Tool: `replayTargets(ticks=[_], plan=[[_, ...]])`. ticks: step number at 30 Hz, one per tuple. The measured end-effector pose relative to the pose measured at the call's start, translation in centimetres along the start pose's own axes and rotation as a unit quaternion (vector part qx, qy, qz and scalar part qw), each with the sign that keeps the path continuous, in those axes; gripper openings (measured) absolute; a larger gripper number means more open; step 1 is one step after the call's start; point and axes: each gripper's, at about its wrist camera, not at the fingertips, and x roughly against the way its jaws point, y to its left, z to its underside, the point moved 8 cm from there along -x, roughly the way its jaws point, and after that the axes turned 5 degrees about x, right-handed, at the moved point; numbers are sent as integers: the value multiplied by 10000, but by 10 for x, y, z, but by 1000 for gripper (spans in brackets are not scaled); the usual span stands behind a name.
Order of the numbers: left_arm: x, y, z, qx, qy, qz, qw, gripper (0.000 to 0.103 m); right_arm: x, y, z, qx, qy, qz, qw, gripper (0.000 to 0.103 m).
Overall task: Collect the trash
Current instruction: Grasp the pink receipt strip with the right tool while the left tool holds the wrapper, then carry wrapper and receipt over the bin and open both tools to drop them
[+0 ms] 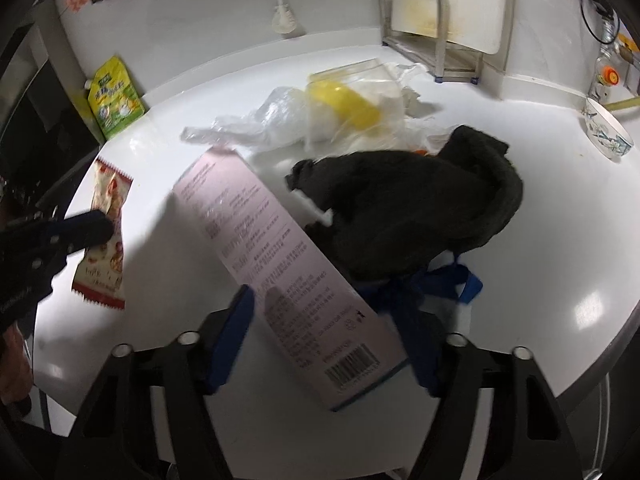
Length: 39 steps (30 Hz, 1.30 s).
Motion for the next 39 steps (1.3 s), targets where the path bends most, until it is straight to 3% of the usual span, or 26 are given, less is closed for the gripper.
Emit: replayTargets(ticks=[4,6,9,18,29,39], plan=[[0,1,0,2,-1,10,10000,15,0,16,2,219,12,25,9998,46],[0,1,0,-2,-1,12,10000,15,2,24,1,408,-13,64,9991,34],[1,3,0,-7,-8,7,10000,15,1,35,0,522,28,-133,9985,25],[7,7,2,21,-31,16,10000,15,12,45,-5,-2,-261,-727,9970,5],[26,-3,6,-84,-114,72,9999,15,44,52,0,-375,-533,-544,9964,2],[49,-24,27,-162,-121,130,9997,15,69,58,30,-534,-426,-383,9969,2]])
